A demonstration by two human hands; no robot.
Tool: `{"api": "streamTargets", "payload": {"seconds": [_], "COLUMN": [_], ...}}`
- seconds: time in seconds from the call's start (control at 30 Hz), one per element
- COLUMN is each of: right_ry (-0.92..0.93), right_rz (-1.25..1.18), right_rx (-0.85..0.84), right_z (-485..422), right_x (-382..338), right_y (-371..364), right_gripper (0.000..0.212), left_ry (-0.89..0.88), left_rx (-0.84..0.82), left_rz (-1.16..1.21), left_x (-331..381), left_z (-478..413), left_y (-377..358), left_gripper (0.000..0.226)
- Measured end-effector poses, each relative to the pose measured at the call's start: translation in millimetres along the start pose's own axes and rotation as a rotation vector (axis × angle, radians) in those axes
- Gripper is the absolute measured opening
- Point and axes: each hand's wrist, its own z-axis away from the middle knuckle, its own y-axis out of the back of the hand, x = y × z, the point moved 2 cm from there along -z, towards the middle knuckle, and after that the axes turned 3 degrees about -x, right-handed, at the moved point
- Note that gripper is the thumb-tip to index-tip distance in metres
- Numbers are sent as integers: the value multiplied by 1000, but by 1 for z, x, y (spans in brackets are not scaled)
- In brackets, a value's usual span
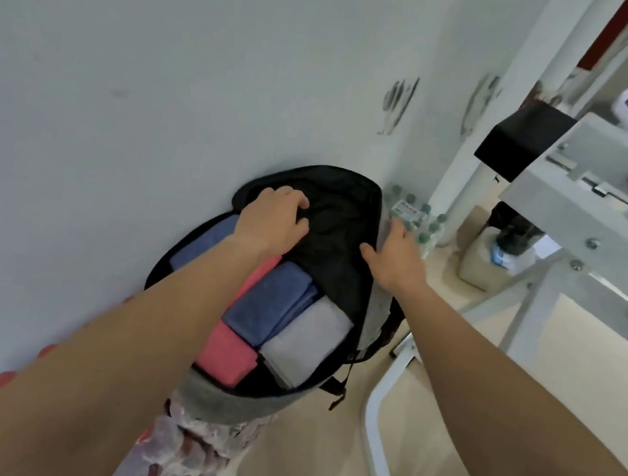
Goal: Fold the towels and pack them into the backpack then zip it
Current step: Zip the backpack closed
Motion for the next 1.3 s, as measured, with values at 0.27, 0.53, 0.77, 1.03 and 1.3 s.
{"api": "streamTargets", "payload": {"seconds": [0.27, 0.53, 0.77, 1.03, 1.3], "right_ry": [224, 509, 511, 558, 504], "right_rz": [-432, -619, -552, 0, 47], "right_rx": [107, -100, -183, -202, 90], "right_z": [0, 76, 140, 206, 232], "right_x": [-31, -53, -80, -85, -61], "right_y": [13, 36, 5, -85, -116], "right_gripper": [37, 27, 25, 29, 31], "left_ry": [-112, -251, -369, -220, -10], "left_rx": [151, 238, 229, 25, -194], "left_rz": [-80, -116, -185, -402, -363], "left_x": [13, 7, -12, -113, -101], "left_z": [-45, -17, 76, 216, 237], "left_y": [11, 61, 102, 33, -1], "left_gripper": [65, 24, 37, 23, 51]}}
